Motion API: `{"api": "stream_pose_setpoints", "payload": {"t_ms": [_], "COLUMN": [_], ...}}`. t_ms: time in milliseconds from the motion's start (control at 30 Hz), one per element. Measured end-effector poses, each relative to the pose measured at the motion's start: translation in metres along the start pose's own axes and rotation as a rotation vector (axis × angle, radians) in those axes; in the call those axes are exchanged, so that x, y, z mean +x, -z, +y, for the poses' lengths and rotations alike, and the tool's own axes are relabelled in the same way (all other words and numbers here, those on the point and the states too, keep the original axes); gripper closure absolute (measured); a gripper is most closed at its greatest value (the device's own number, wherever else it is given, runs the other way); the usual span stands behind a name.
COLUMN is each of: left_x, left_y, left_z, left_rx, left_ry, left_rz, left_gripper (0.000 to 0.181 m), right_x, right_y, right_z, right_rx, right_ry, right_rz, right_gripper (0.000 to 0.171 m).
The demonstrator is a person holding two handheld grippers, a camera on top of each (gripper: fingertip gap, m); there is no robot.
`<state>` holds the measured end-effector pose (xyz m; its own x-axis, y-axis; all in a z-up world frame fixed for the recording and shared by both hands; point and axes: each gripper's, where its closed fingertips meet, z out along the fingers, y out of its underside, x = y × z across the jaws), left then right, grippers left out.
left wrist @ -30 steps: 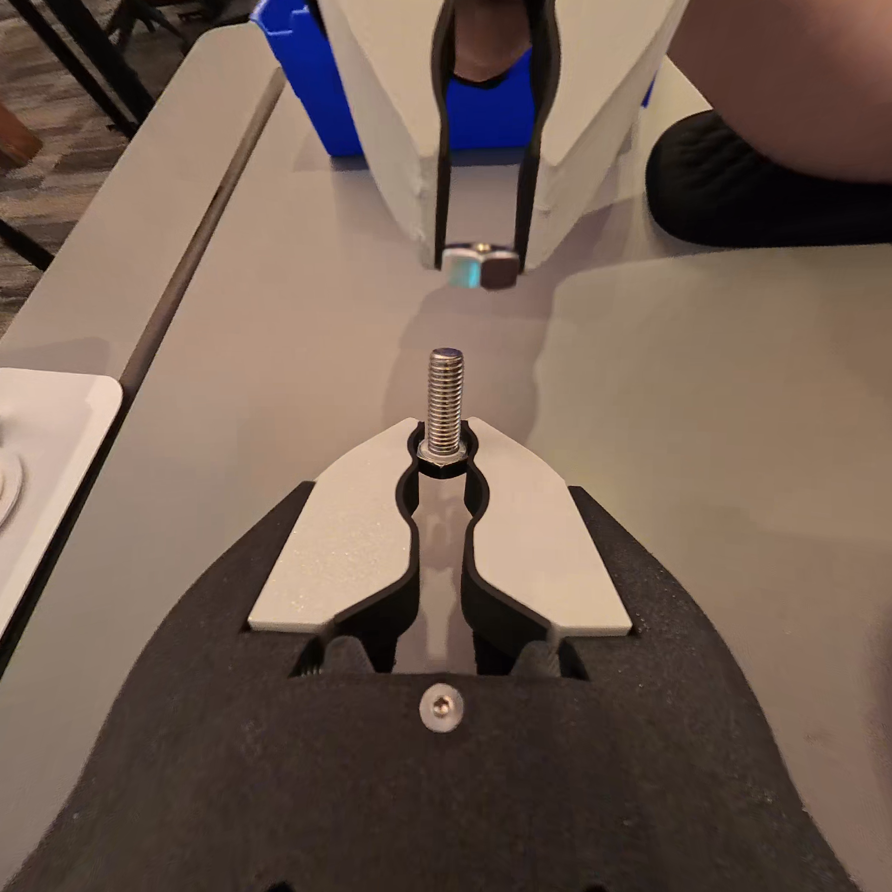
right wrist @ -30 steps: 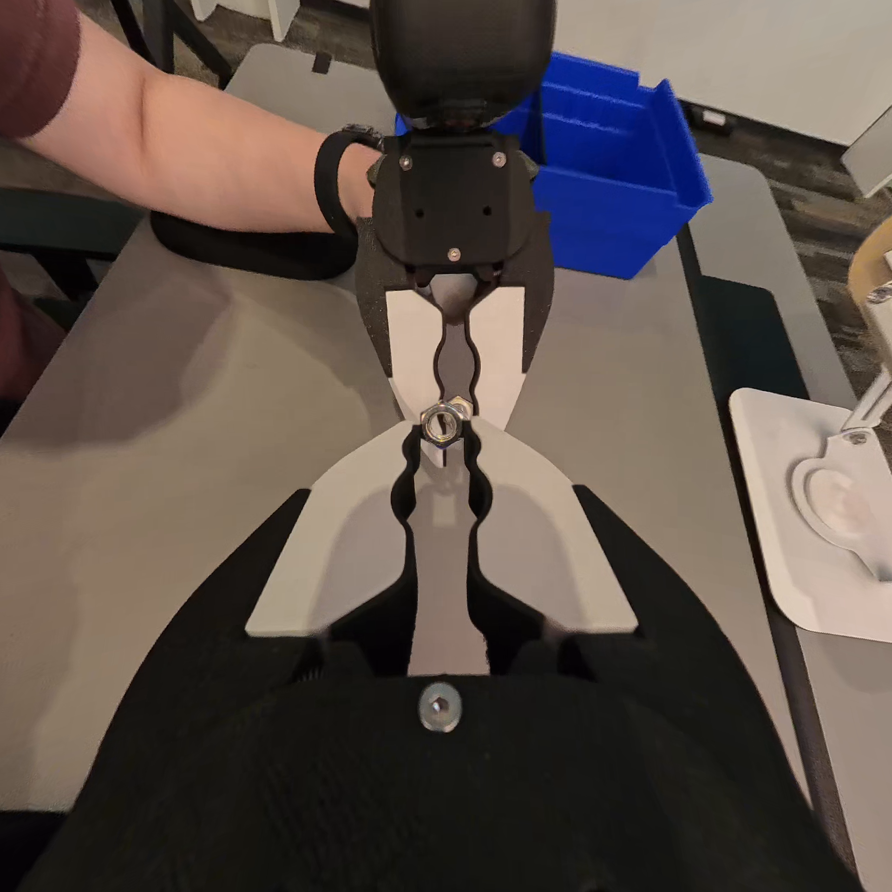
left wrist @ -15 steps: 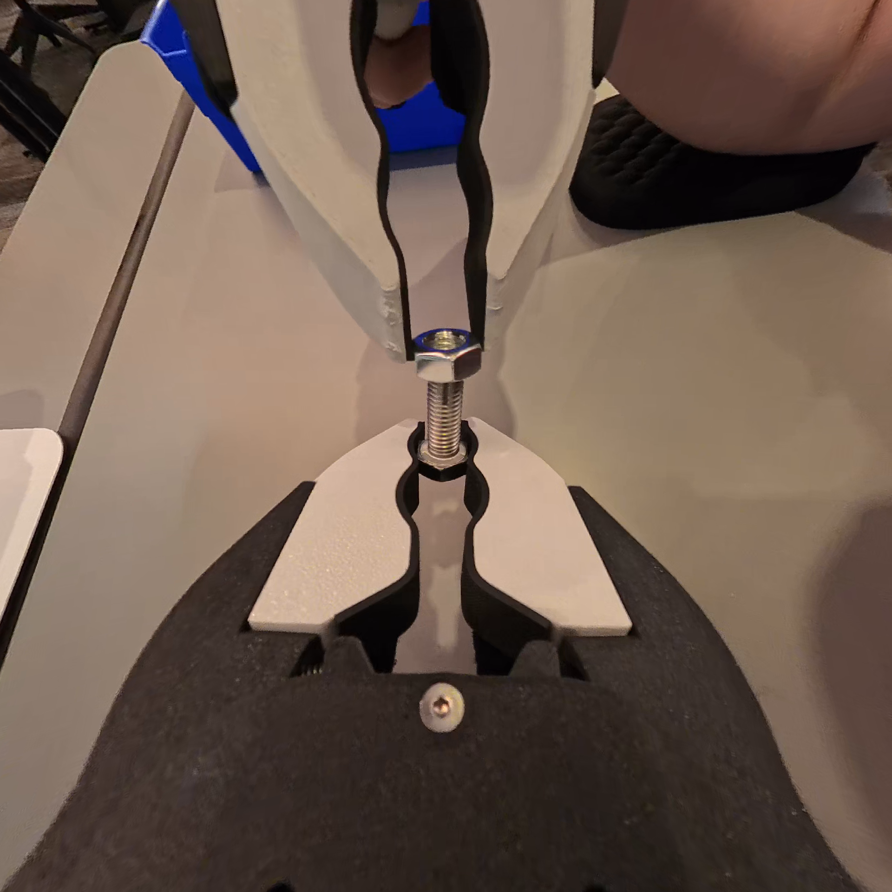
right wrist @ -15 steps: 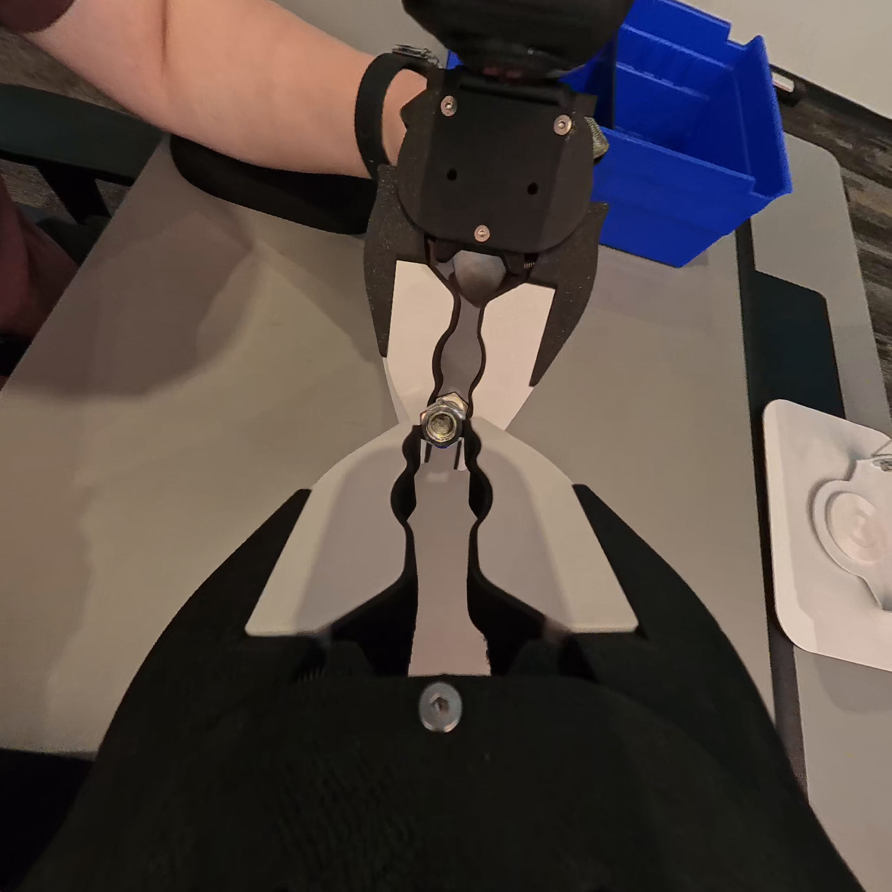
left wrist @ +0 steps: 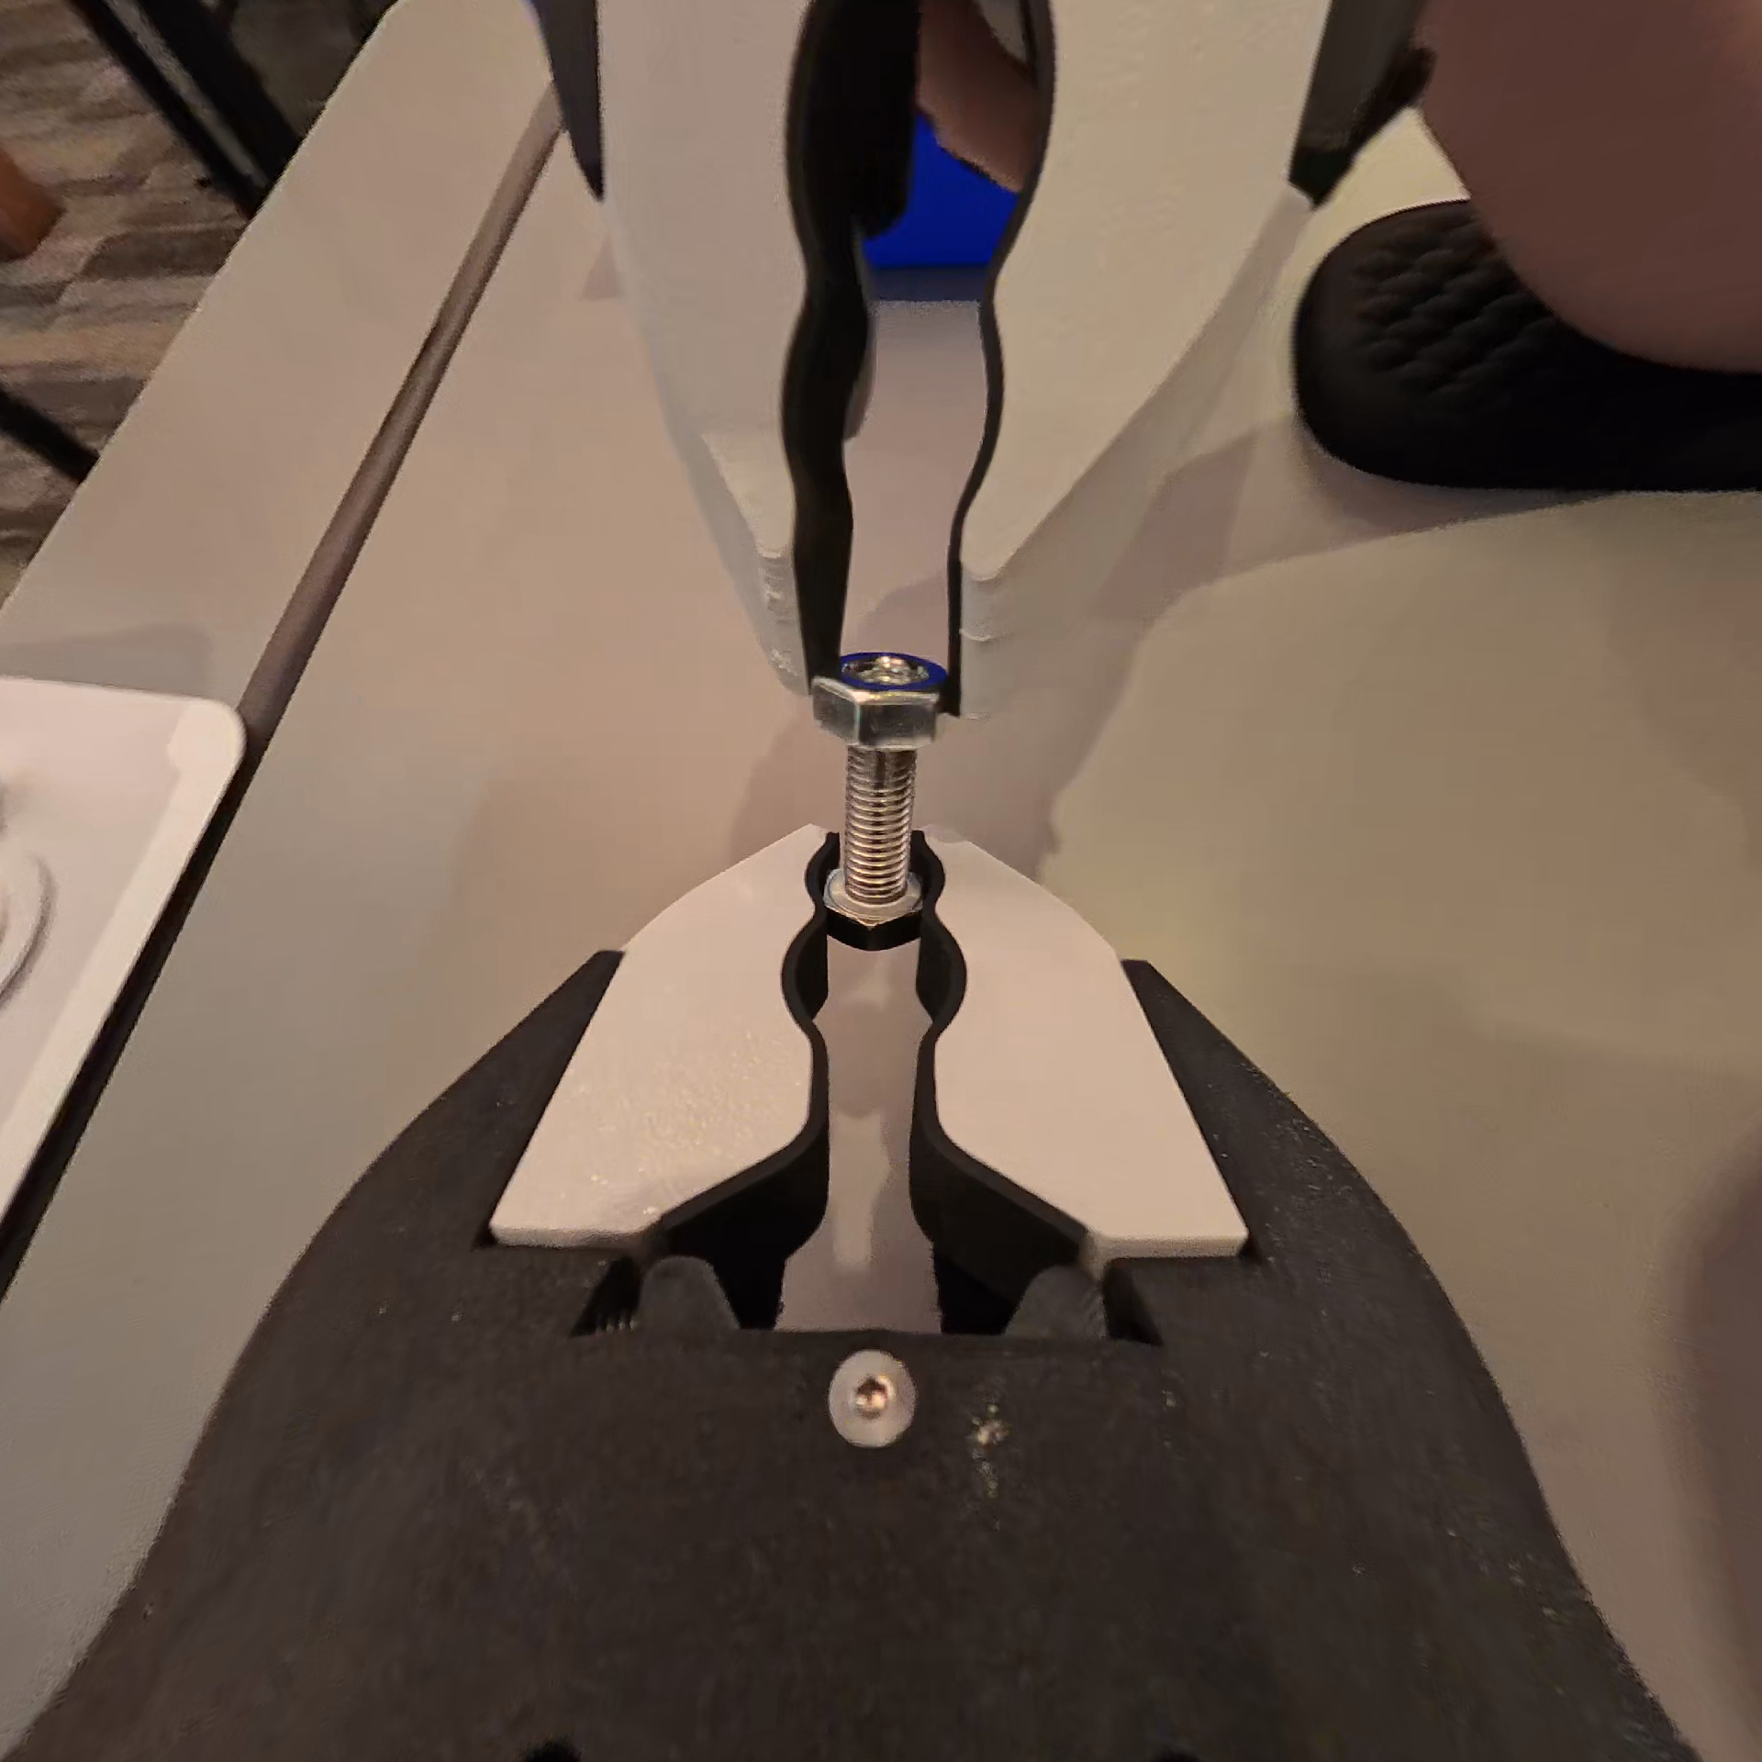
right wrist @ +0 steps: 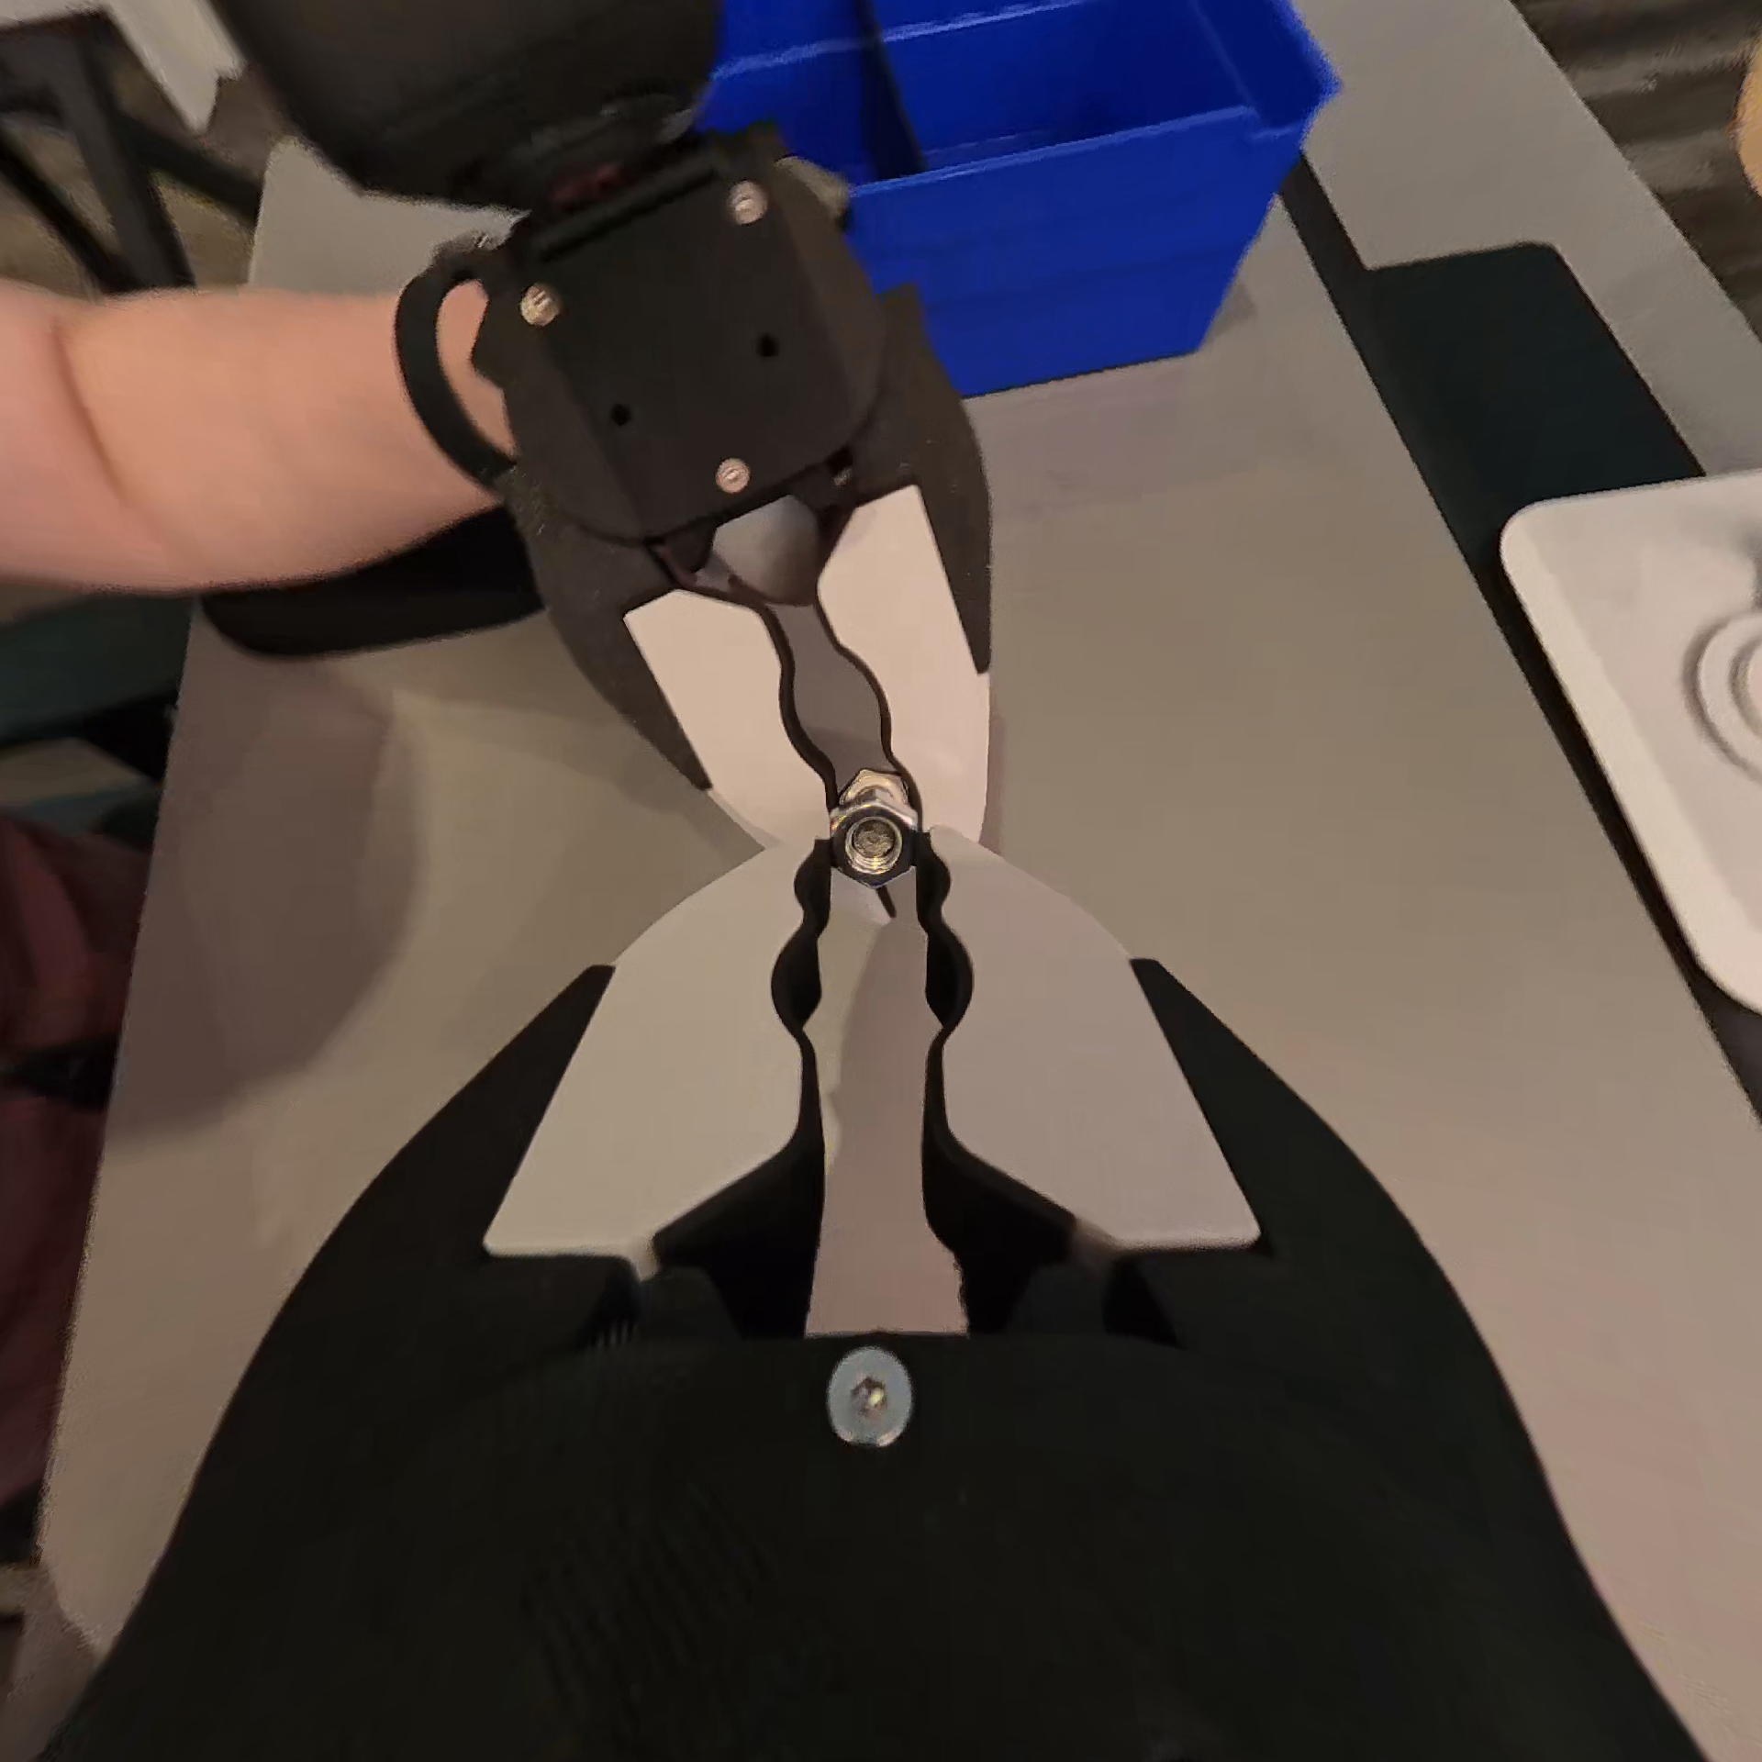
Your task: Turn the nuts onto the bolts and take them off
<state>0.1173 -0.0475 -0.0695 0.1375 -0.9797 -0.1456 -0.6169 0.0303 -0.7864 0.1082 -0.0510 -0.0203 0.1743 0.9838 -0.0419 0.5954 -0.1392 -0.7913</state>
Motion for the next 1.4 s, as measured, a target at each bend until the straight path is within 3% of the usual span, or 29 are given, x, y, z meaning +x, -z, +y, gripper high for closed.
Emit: {"api": "stream_pose_setpoints", "payload": {"t_ms": [133, 267, 433, 600, 667, 1000, 1167, 1400], "left_x": [-0.011, -0.014, -0.014, -0.004, 0.000, -0.009, -0.024, 0.013], "left_y": [0.002, 0.003, 0.016, 0.042, 0.050, 0.057, 0.068, 0.048], "left_z": [0.007, 0.007, -0.012, -0.054, -0.067, -0.075, -0.072, -0.080], "left_rx": [-0.032, -0.036, 0.084, 0.356, 0.434, 0.482, 0.521, 0.479], "left_ry": [0.021, 0.026, 0.061, 0.105, 0.123, 0.160, 0.220, 0.126], "left_rz": [-0.050, -0.063, -0.046, 0.042, 0.070, 0.013, -0.023, 0.107], "left_gripper": [0.168, 0.168, 0.168, 0.168, 0.168, 0.168, 0.168, 0.168], "right_x": [0.007, 0.008, 0.003, -0.019, -0.031, -0.048, -0.037, -0.052], "right_y": [-0.006, -0.006, 0.015, 0.033, 0.030, 0.022, 0.032, 0.018], "right_z": [-0.001, -0.006, -0.039, -0.076, -0.083, -0.091, -0.090, -0.095], "right_rx": [0.016, 0.048, 0.276, 0.621, 0.696, 0.716, 0.732, 0.753], "right_ry": [-0.156, -0.175, -0.032, 0.130, 0.136, 0.180, 0.165, 0.141], "right_rz": [0.011, 0.007, -0.011, -0.051, -0.102, -0.107, -0.075, -0.132], "right_gripper": [0.153, 0.153, 0.124, 0.095, 0.091, 0.071, 0.080, 0.069]}}
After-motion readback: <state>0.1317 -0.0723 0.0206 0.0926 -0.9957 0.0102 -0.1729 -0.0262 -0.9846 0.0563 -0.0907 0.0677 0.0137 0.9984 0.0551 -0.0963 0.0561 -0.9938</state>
